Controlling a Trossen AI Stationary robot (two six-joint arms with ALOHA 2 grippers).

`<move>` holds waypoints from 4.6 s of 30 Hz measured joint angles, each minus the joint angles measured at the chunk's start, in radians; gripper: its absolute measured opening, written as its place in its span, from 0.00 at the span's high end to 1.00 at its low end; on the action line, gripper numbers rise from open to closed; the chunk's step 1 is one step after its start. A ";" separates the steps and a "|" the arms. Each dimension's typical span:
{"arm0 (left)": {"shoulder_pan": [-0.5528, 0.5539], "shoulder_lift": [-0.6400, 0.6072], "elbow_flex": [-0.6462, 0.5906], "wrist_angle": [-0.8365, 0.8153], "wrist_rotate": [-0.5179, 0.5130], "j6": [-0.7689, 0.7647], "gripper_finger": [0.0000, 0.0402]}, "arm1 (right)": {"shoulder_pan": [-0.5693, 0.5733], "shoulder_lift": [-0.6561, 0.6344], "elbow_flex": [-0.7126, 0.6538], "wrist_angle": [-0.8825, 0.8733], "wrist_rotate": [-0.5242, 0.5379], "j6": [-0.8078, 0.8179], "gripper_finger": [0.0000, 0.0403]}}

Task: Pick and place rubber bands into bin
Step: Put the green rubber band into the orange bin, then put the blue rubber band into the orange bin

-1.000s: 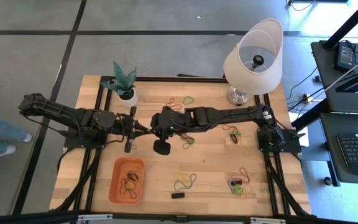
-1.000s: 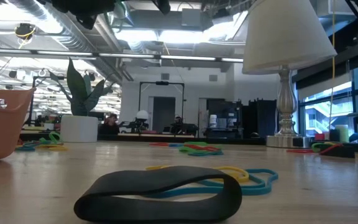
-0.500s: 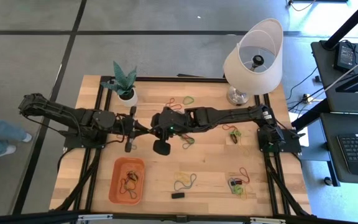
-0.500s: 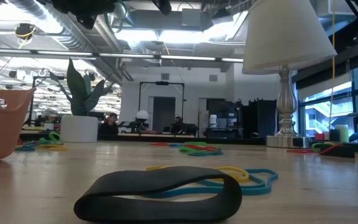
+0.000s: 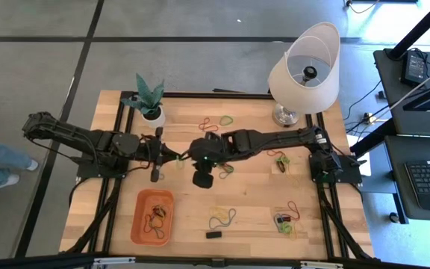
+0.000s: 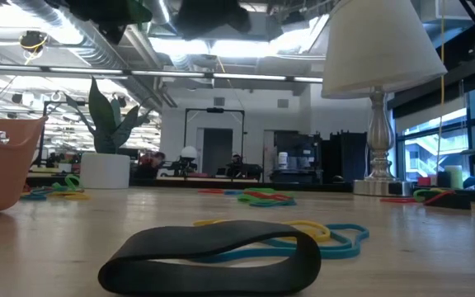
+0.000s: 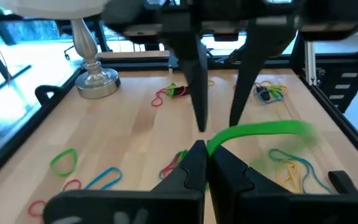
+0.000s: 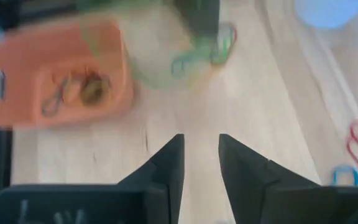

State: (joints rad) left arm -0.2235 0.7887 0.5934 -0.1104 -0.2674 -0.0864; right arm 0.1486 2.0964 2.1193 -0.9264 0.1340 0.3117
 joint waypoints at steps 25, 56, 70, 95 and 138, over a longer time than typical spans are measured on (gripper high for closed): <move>-0.340 0.304 0.420 -0.580 -0.203 -0.402 0.99 | 0.270 -0.479 -0.871 0.461 0.161 0.316 0.75; -0.484 0.797 0.508 -1.031 0.253 -1.330 0.98 | 0.416 -0.728 -1.363 0.901 0.107 0.570 0.75; -0.481 0.788 0.499 -1.008 0.261 -1.392 0.75 | 0.452 -0.728 -1.363 0.901 0.107 0.570 0.75; -0.228 0.533 0.595 -0.937 -0.172 -0.572 1.00 | 0.548 -0.579 -0.929 -0.022 0.044 1.100 0.99; 0.246 0.209 0.286 -0.567 0.358 0.162 0.99 | 0.497 -0.192 -0.898 -0.089 -0.338 1.339 0.88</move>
State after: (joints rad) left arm 0.0227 0.9981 0.8795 -0.6772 0.0906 0.0753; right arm 0.6453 1.9041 1.2217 -1.0155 -0.2043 1.6505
